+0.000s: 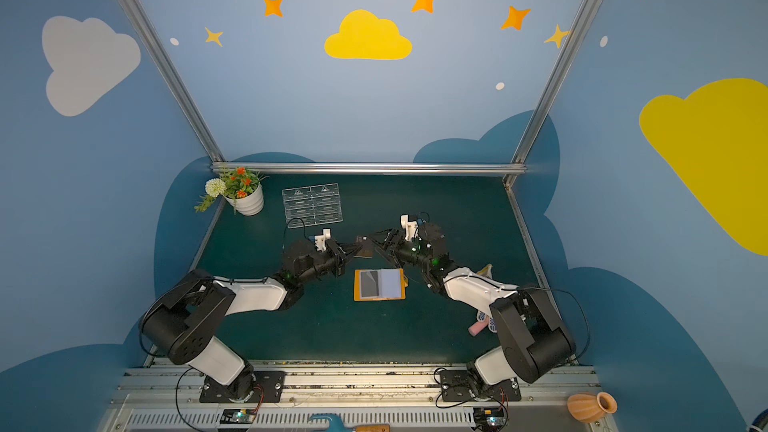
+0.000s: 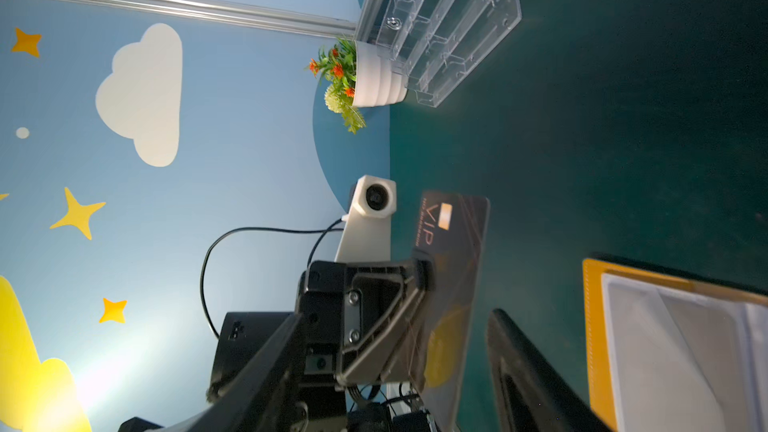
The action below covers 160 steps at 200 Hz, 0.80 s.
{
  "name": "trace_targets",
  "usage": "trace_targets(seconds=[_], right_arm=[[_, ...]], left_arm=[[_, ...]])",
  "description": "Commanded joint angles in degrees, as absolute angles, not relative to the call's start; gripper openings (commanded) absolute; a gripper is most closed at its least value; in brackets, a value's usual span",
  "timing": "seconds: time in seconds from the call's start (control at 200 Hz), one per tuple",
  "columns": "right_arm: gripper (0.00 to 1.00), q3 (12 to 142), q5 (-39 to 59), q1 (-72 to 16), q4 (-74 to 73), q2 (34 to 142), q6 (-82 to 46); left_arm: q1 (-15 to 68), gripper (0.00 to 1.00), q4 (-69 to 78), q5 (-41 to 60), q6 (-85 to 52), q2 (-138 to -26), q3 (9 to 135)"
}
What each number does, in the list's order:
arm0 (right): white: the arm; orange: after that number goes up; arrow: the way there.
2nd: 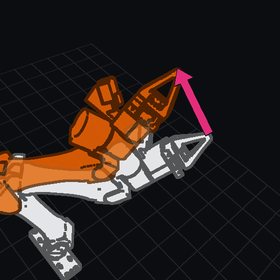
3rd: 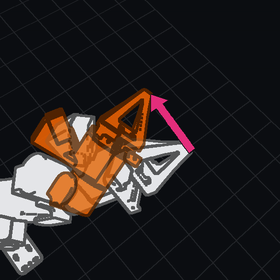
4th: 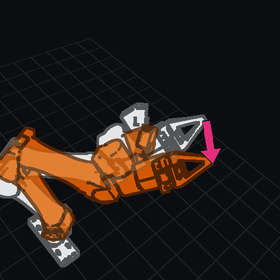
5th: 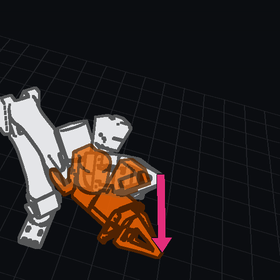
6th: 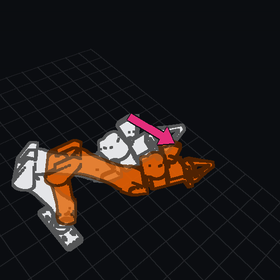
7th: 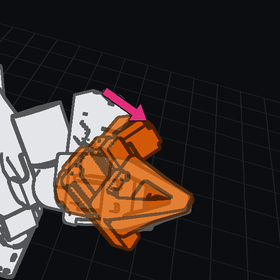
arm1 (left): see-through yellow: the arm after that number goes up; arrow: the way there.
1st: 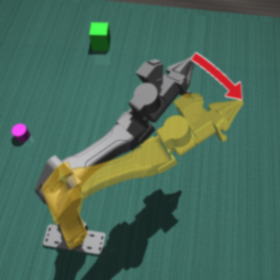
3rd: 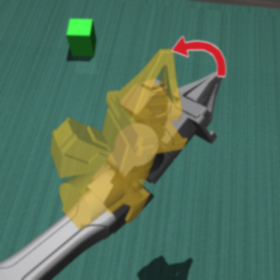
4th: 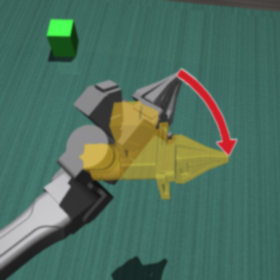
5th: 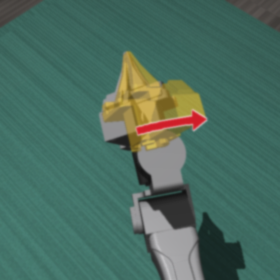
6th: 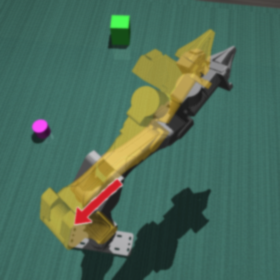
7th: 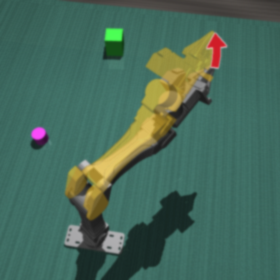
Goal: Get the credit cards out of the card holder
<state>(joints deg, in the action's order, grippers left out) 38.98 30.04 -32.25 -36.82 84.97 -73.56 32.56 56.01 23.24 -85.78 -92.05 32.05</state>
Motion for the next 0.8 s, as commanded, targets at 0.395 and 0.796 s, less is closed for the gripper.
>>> trace_targets(seconds=[0.395,0.796], right_arm=[[0.45,38.8,20.9,-36.7,-44.5,88.9,-79.2],[0.29,38.8,18.8,-38.1,-44.7,89.9,-80.5]], left_arm=[[36.0,0.04,53.5,12.5,-83.1,-87.6,31.6],[36.7,0.04,53.7,9.6,-82.5,-87.9,31.3]])
